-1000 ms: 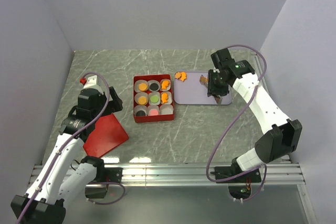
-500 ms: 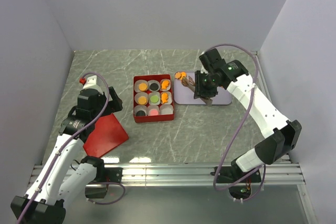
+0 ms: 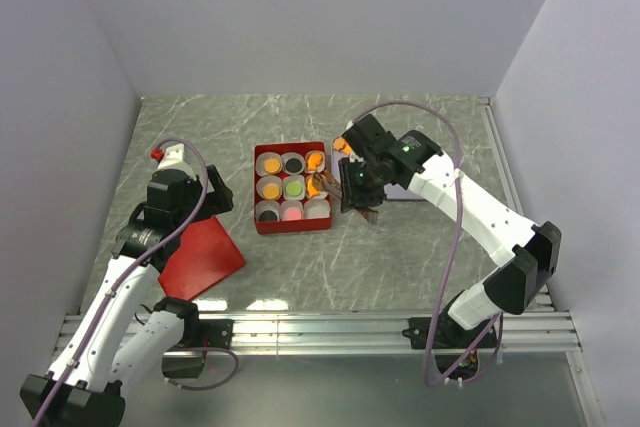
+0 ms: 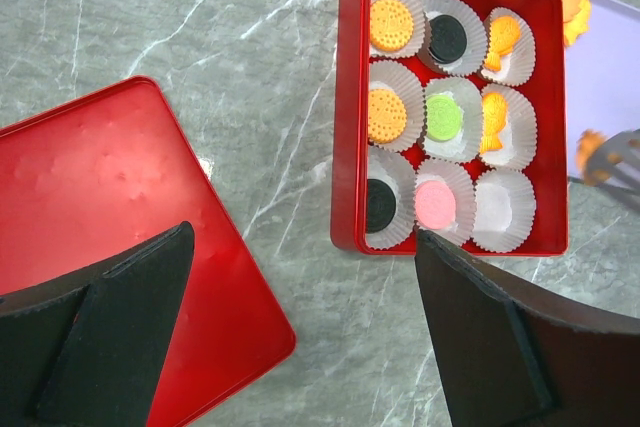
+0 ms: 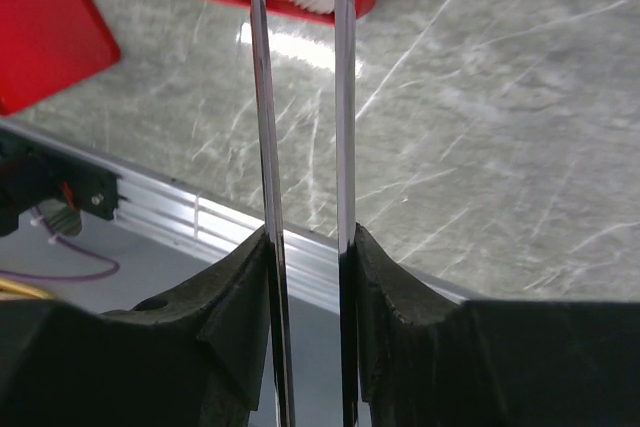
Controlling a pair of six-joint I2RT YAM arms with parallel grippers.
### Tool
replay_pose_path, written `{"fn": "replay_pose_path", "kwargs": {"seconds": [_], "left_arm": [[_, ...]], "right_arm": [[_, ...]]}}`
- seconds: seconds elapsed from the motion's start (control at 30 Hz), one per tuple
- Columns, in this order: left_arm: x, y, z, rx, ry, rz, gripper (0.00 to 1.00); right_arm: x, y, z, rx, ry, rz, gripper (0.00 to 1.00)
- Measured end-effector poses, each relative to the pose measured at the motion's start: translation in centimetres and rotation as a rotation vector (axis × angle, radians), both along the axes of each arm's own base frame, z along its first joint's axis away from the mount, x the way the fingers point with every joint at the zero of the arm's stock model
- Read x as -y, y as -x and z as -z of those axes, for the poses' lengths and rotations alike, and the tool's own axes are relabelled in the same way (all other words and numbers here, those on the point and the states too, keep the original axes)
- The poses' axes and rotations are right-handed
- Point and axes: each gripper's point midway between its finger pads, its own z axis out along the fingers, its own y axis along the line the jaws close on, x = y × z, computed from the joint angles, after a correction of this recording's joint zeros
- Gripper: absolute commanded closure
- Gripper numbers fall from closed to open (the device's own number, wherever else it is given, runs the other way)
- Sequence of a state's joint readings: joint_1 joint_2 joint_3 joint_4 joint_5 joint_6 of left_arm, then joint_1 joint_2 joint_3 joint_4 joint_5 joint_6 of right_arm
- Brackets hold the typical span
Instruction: Pack the cookies
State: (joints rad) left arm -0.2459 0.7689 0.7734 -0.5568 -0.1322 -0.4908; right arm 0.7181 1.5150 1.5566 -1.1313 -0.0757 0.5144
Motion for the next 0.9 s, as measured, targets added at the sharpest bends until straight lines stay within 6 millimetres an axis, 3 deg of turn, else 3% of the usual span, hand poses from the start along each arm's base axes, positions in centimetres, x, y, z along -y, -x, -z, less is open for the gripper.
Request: {"fn": "replay_pose_path", "kwargs": {"seconds": [0.4, 0.9], "left_arm": [[0.0, 0.0, 0.0, 0.0, 0.0, 0.0, 0.02], [0.0, 0.0, 0.0, 0.0, -0.001, -0.001, 0.02]], "right_arm": [[-0.8, 1.8, 2.7, -0.074, 0.024, -0.015, 0.6], [-0.9, 1.7, 3.2, -0.081, 0.031, -0.019, 0.49]]}}
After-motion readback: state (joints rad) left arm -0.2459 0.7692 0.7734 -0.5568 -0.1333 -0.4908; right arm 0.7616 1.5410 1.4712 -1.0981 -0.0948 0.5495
